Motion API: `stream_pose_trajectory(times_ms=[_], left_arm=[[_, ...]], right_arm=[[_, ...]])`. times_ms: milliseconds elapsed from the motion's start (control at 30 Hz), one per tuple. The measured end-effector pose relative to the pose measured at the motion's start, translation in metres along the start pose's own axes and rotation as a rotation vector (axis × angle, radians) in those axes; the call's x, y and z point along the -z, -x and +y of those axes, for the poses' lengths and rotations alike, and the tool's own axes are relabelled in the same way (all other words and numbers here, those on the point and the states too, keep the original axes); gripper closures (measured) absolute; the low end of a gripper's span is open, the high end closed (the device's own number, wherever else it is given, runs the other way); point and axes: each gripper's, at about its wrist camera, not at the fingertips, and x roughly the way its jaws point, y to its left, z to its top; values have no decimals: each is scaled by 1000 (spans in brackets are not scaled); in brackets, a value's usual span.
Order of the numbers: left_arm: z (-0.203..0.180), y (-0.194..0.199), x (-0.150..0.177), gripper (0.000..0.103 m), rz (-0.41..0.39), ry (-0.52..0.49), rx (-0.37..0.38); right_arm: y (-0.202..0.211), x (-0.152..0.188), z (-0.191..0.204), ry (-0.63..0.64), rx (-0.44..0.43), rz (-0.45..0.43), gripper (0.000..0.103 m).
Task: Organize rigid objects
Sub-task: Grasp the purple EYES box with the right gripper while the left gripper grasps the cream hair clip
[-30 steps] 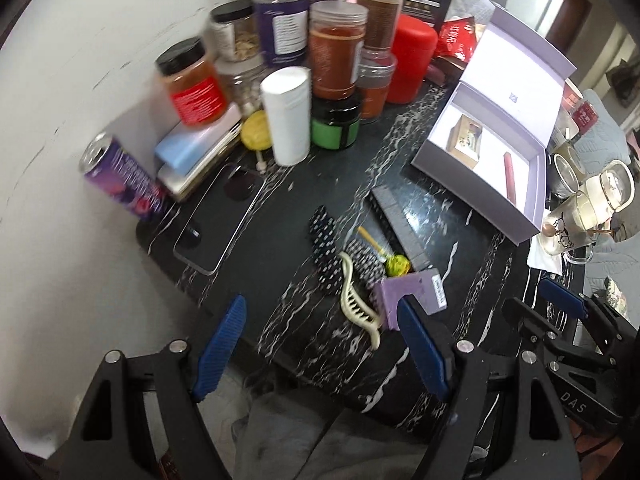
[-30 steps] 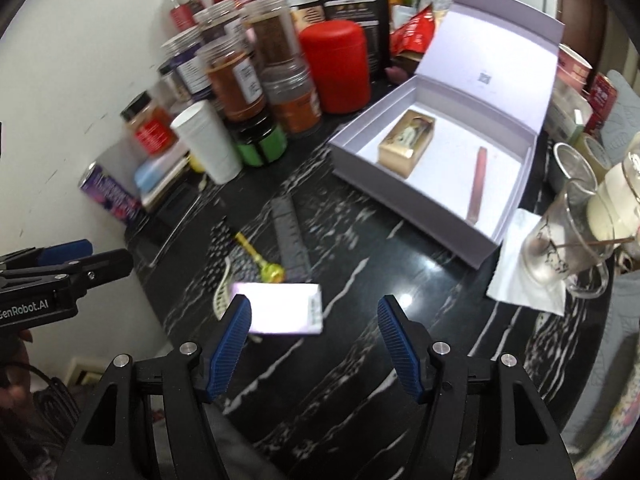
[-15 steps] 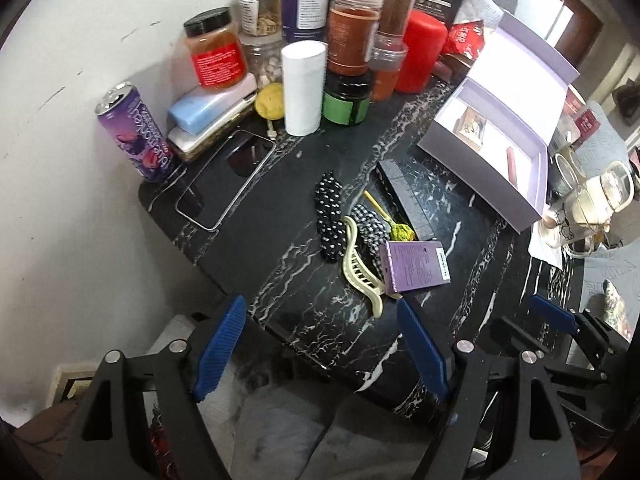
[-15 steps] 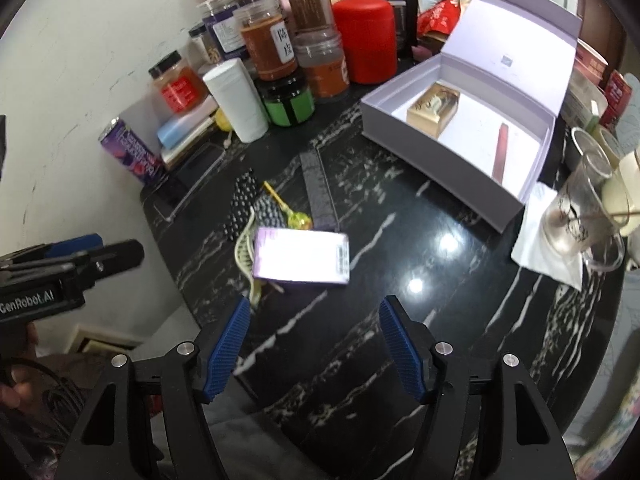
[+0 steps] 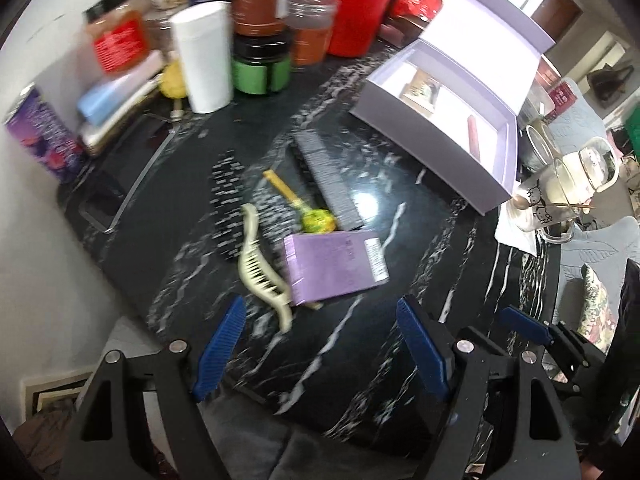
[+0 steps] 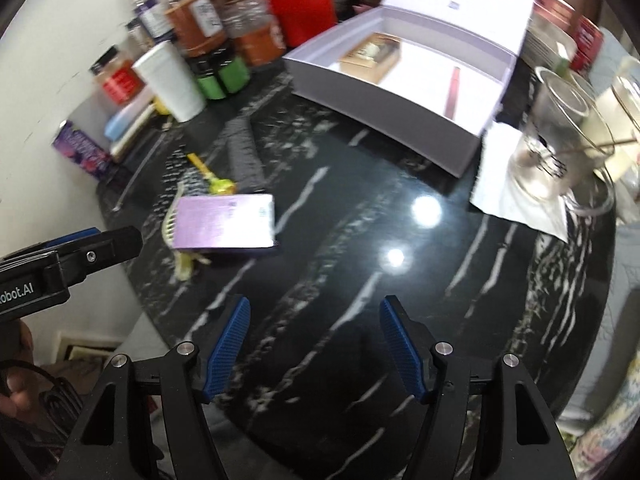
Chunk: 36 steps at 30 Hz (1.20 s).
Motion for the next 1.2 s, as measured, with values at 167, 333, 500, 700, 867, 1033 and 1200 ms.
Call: stream_pose_trajectory(times_ms=[167,333,500,700,867,1033,1200], left_arm=[[-19,-26,-12,25,29,-4,-31],[-21,-56,-21,25,107,25,-64],[-26,-69,-27,24,109,-6,-158],[-29,-71,-31,19,129,16,-167],[-23,-66,-26,19,145,33,-144],[-9,-73,-16,19,199,75,-87],[9,-53,-8,19,154,85,-81]], right_arm=[[-7,-10,-27,-41,35,8,35],[-15,-21,-50,-80,49,22,35],[-27,-31,-61,-87,40,47,35],[-39,-40,-64,-77,13,69,35],[-42,-46,-64,-73,-11,64,35],[-39,-46,-58,-57,-37,54,35],[-38,-42,-43,-36,-69,60,35]])
